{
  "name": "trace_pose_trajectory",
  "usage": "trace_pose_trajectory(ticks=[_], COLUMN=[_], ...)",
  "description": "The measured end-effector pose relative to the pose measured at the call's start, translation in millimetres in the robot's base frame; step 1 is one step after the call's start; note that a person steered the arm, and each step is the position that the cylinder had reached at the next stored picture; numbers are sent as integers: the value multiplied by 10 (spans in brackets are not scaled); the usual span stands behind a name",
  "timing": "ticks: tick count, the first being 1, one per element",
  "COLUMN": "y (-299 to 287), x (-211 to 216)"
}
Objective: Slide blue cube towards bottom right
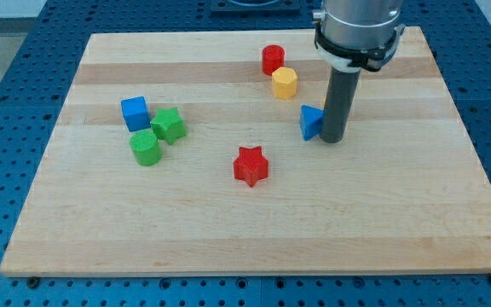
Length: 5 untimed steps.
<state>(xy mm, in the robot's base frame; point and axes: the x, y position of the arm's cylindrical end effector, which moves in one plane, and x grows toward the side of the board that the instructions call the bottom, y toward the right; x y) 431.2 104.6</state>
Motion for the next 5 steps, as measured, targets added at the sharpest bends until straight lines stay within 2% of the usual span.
trace_pose_trajectory(ticks=[2,5], y=[-56,413], x=[-426,-431])
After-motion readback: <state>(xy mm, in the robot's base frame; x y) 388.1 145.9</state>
